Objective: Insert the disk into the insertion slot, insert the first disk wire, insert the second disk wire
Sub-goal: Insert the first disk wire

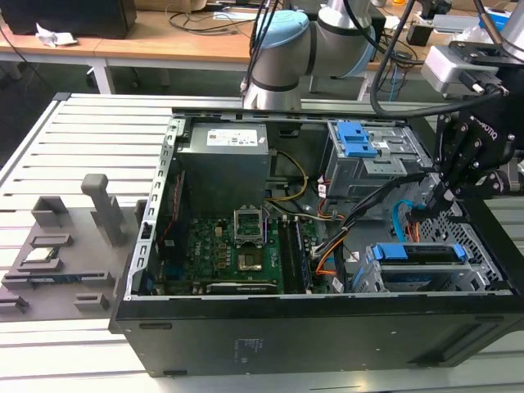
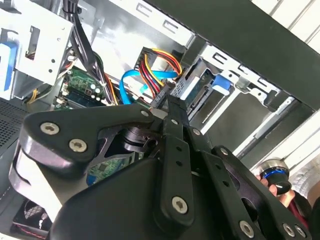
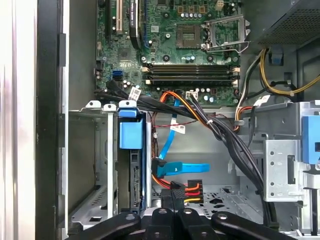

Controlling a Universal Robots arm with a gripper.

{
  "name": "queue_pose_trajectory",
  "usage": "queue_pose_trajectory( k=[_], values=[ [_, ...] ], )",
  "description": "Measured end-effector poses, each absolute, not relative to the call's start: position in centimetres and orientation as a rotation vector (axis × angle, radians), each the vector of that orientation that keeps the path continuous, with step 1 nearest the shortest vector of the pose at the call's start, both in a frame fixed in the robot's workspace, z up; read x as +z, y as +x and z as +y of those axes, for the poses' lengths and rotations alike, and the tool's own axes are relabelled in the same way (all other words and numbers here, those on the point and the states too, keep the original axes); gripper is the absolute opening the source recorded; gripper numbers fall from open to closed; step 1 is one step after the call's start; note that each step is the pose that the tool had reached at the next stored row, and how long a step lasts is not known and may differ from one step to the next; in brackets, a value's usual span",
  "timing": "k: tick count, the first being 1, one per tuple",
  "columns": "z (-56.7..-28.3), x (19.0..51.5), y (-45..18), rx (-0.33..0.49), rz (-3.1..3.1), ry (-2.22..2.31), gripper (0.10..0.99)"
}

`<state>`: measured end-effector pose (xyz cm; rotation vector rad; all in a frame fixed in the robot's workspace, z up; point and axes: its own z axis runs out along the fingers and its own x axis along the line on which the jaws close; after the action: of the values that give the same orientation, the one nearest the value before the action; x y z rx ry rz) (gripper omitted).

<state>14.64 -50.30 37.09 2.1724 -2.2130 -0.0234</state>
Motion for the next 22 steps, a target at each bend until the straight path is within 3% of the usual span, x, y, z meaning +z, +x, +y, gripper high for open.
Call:
queue_pose_trajectory(
  k=[7,11,12,13,22],
  values=[
    [-50.3,36.9,14.6,-0.023,-2.213,2.172,0.114],
    [-50.3,36.9,14.6,-0.023,-2.213,2.172,0.357],
    [-50.3,36.9,14.6,-0.023,-2.213,2.172,0.357],
    [-50.3,36.9,14.6,-0.023,-2.213,2.172,0.424],
    [-50.3,35.8,14.6,-0.005,-2.205,2.164,0.424]
  ],
)
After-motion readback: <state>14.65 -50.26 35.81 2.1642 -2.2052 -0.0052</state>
